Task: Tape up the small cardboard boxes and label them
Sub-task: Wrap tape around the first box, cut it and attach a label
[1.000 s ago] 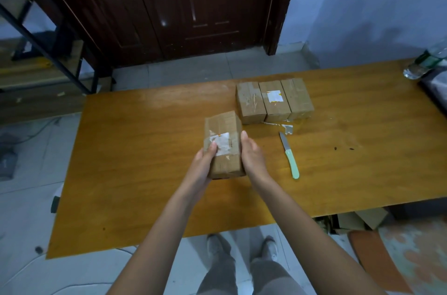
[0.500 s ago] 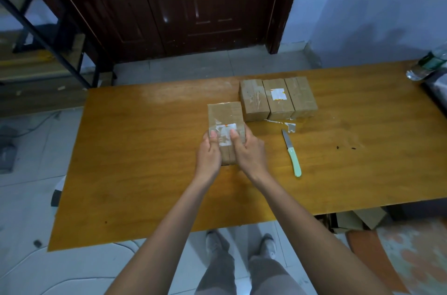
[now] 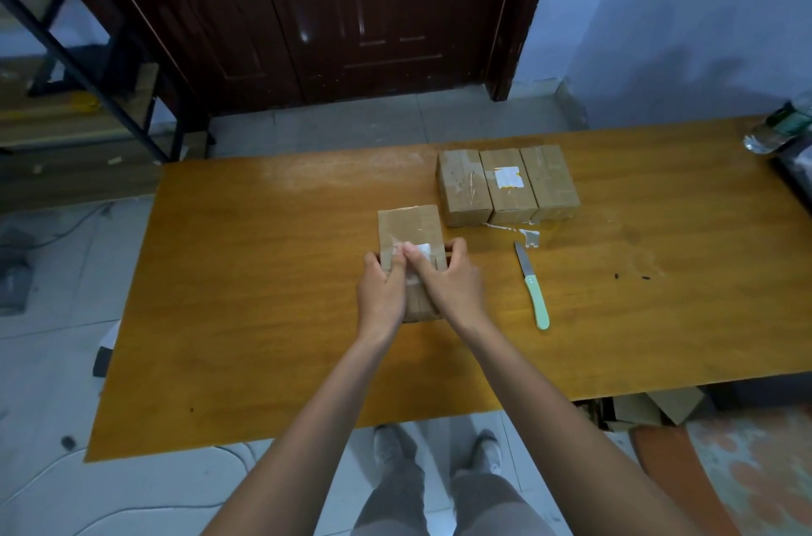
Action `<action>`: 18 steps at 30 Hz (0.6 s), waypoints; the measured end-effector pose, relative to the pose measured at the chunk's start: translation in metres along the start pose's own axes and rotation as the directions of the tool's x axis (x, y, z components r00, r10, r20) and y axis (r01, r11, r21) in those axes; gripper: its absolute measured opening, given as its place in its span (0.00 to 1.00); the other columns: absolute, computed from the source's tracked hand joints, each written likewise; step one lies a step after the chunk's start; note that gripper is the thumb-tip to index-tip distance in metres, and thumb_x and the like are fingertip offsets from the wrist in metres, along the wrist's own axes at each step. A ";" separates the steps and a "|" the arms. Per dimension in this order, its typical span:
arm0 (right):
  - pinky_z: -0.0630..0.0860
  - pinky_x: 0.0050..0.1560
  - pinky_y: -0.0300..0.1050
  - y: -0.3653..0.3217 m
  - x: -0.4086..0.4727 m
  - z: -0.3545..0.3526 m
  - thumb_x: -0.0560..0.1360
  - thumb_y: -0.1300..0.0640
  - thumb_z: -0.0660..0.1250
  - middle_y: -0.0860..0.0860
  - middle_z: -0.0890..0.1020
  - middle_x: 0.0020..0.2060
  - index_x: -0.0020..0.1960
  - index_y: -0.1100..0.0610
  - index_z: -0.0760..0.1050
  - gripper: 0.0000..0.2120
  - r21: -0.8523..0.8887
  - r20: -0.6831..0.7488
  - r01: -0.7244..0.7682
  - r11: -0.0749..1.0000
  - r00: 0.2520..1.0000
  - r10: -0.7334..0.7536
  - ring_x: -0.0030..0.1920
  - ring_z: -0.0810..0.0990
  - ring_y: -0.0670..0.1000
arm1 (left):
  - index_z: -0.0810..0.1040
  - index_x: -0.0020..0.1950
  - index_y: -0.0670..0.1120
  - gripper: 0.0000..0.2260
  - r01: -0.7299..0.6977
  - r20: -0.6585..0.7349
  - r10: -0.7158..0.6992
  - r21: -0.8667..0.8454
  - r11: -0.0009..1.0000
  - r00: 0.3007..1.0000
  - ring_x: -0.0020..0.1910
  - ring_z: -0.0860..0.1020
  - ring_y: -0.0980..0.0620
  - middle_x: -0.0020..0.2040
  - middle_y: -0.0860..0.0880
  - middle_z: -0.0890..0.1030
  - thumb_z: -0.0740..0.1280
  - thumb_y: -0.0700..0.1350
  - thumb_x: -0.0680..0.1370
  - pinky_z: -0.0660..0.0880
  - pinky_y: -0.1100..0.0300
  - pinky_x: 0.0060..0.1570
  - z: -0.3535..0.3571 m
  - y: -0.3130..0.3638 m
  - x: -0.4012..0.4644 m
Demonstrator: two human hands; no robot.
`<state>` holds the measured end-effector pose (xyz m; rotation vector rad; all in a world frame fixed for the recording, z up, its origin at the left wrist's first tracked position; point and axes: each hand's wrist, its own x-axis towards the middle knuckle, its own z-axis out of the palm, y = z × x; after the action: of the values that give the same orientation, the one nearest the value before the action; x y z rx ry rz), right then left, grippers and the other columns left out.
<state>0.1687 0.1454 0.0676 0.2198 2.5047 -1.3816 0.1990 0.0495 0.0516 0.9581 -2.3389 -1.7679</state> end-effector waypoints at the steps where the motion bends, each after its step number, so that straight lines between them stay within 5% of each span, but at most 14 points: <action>1: 0.78 0.49 0.57 0.001 0.001 0.001 0.71 0.33 0.65 0.52 0.83 0.47 0.55 0.55 0.70 0.27 -0.034 -0.017 0.040 0.999 0.999 -0.041 0.48 0.82 0.55 | 0.70 0.57 0.49 0.14 -0.022 -0.011 0.022 -0.001 1.000 1.000 0.42 0.77 0.59 0.46 0.55 0.78 0.59 0.58 0.81 0.71 0.71 0.30 0.001 0.000 -0.002; 5: 0.77 0.41 0.59 0.006 0.005 0.002 0.78 0.39 0.60 0.56 0.83 0.40 0.49 0.58 0.73 0.21 -0.082 -0.082 0.158 0.984 0.983 -0.164 0.40 0.81 0.58 | 0.71 0.54 0.48 0.12 -0.049 -0.063 0.050 0.026 0.998 0.997 0.38 0.76 0.62 0.42 0.57 0.76 0.57 0.55 0.83 0.69 0.75 0.28 0.004 0.001 -0.001; 11: 0.75 0.39 0.59 0.012 0.009 0.001 0.83 0.46 0.51 0.54 0.79 0.35 0.43 0.59 0.74 0.21 -0.020 -0.121 0.146 0.989 0.982 -0.147 0.36 0.77 0.55 | 0.71 0.53 0.48 0.15 -0.009 -0.080 0.014 0.055 0.998 0.997 0.38 0.71 0.64 0.42 0.57 0.74 0.49 0.55 0.84 0.67 0.74 0.32 0.008 0.000 0.007; 15: 0.78 0.46 0.54 0.013 0.016 -0.002 0.74 0.37 0.63 0.51 0.83 0.45 0.52 0.54 0.75 0.21 -0.075 0.044 0.081 0.994 0.996 -0.077 0.45 0.81 0.54 | 0.69 0.56 0.47 0.20 0.111 -0.022 -0.111 -0.004 0.994 0.994 0.40 0.74 0.63 0.43 0.58 0.75 0.60 0.63 0.78 0.69 0.67 0.33 0.009 -0.003 0.010; 18: 0.78 0.48 0.52 0.019 0.012 0.001 0.73 0.39 0.67 0.51 0.84 0.47 0.55 0.53 0.75 0.20 -0.091 0.108 0.115 0.989 0.989 -0.105 0.48 0.81 0.54 | 0.69 0.56 0.47 0.21 0.127 0.002 -0.127 0.003 0.992 0.992 0.42 0.77 0.58 0.45 0.55 0.77 0.65 0.62 0.76 0.72 0.62 0.36 0.006 -0.009 0.010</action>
<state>0.1619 0.1551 0.0482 -0.0098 2.5230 -1.2719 0.1922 0.0482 0.0381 1.1305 -2.3302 -1.8106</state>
